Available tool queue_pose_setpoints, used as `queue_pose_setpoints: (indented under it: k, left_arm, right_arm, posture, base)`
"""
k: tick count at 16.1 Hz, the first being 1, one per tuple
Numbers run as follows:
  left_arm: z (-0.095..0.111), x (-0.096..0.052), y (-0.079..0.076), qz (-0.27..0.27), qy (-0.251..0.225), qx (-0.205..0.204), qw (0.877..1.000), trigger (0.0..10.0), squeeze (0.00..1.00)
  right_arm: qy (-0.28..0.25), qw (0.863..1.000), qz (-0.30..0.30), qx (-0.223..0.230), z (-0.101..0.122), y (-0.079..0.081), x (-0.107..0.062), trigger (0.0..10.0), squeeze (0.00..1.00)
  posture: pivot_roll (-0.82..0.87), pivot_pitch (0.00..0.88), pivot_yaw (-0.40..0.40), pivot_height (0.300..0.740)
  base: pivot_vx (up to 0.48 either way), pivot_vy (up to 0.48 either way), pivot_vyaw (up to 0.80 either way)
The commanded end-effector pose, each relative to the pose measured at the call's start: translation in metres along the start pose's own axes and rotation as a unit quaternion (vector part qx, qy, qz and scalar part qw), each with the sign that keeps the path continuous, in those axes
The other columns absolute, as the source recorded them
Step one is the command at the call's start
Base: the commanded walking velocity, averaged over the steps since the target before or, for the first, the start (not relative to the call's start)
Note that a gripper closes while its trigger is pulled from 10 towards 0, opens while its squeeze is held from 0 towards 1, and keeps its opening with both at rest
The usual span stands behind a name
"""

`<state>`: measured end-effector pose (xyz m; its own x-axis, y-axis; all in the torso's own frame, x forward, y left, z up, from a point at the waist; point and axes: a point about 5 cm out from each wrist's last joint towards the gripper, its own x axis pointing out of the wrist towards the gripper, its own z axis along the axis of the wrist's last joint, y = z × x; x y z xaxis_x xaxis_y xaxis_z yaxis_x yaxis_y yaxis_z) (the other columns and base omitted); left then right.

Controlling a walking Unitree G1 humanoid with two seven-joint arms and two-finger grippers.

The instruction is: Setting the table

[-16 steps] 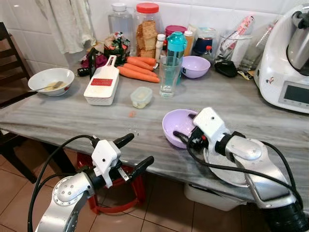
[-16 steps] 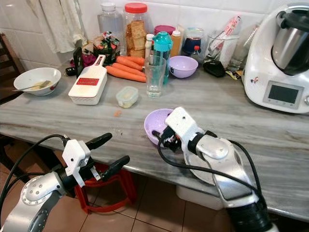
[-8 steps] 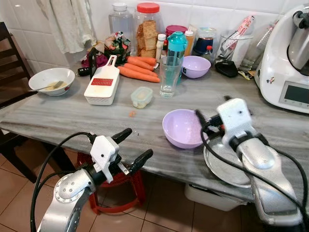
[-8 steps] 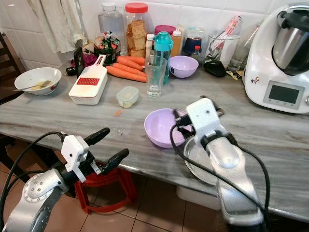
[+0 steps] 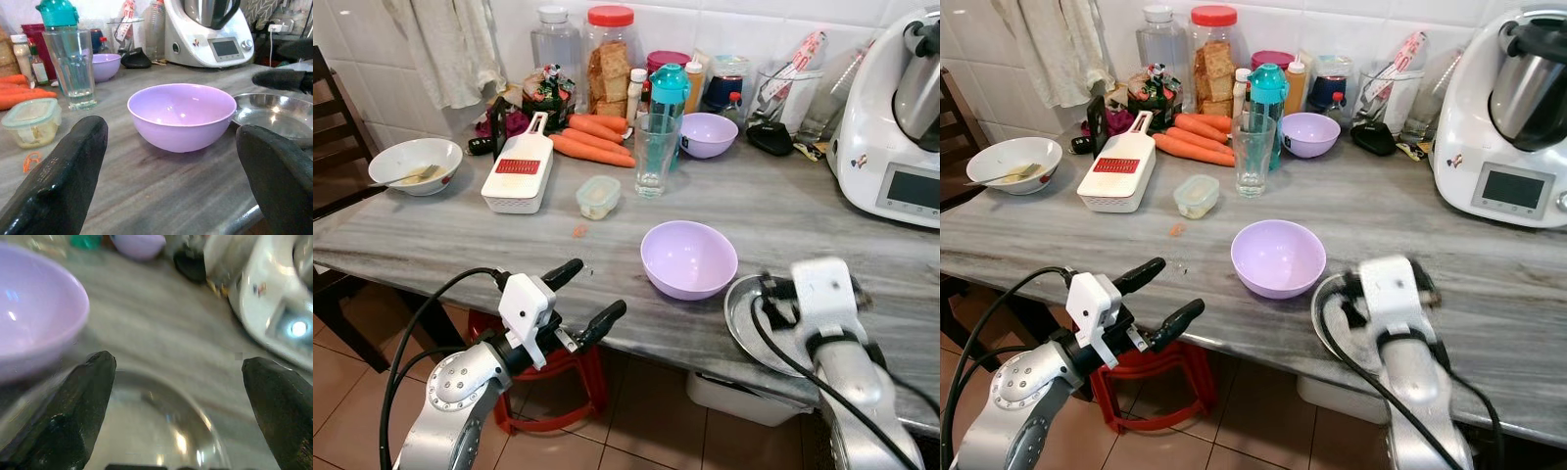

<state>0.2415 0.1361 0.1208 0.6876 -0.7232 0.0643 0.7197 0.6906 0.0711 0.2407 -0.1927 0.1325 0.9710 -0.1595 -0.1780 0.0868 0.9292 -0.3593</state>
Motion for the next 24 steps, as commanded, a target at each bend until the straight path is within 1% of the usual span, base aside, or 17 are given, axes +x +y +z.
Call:
queue_pose_setpoints:
  k: [1,3,4,6,7,8,12,17,21,24]
  left_arm:
    - [-0.001,0.001,0.000,-0.007,0.004,-0.001,1.000,10.0,0.00]
    - [-0.001,0.001,0.000,-0.008,0.005,-0.001,1.000,10.0,0.00]
    - [-0.002,0.001,-0.001,-0.009,0.006,-0.001,1.000,10.0,0.00]
    - [-0.002,0.000,-0.001,-0.011,0.007,-0.002,1.000,10.0,0.00]
    - [-0.002,0.000,-0.002,-0.015,0.008,-0.003,1.000,10.0,0.00]
    - [-0.003,-0.001,-0.004,-0.026,0.011,-0.007,1.000,10.0,0.00]
    - [-0.006,-0.007,-0.009,-0.055,0.024,-0.017,0.998,10.0,0.00]
    - [-0.007,-0.008,-0.009,-0.066,0.032,-0.014,0.997,10.0,0.00]
    - [-0.013,-0.012,-0.013,-0.084,0.050,-0.022,0.995,10.0,0.00]
    - [-0.016,-0.014,-0.012,-0.086,0.058,-0.028,0.994,10.0,0.00]
  right_arm:
    - [0.016,1.000,-0.013,0.019,-0.002,-0.004,-0.003,10.0,1.00]
    - [0.032,0.999,-0.013,0.032,-0.005,-0.003,-0.004,10.0,1.00]
    - [0.058,0.997,-0.004,0.052,-0.011,-0.002,0.000,10.0,1.00]
    - [0.069,0.996,0.002,0.061,-0.013,-0.002,0.005,10.0,1.00]
    - [0.074,0.995,0.015,0.066,-0.013,0.000,0.007,10.0,1.00]
    - [0.089,0.993,0.034,0.074,-0.017,0.006,0.009,10.0,1.00]
    - [0.126,0.986,0.047,0.095,-0.028,0.015,0.004,10.0,1.00]
    - [0.142,0.981,0.058,0.115,-0.030,0.018,0.006,10.0,1.00]
    - [0.140,0.979,0.079,0.124,-0.025,0.024,0.016,10.0,1.00]
    - [0.138,0.978,0.089,0.126,-0.023,0.029,0.023,10.0,1.00]
  posture:
    - [-0.10,0.000,-0.020,0.740]
    - [-0.09,0.000,-0.018,0.740]
    - [-0.09,0.000,-0.018,0.740]
    - [-0.09,0.000,-0.019,0.740]
    - [-0.09,0.000,-0.019,0.740]
    - [-0.09,0.000,-0.020,0.740]
    - [-0.09,0.000,-0.020,0.740]
    - [-0.08,0.000,-0.017,0.740]
    - [-0.08,0.000,-0.017,0.740]
    - [-0.08,0.000,-0.017,0.740]
  base:
    - [0.000,0.000,0.00]
    - [0.000,0.000,0.00]
    - [0.000,0.000,0.00]
    - [0.000,0.000,0.00]
    - [0.000,0.000,0.00]
    - [0.000,0.000,0.00]
    - [0.000,0.000,0.00]
    - [0.000,0.000,0.00]
    - [0.000,0.000,0.00]
    - [0.000,0.000,0.00]
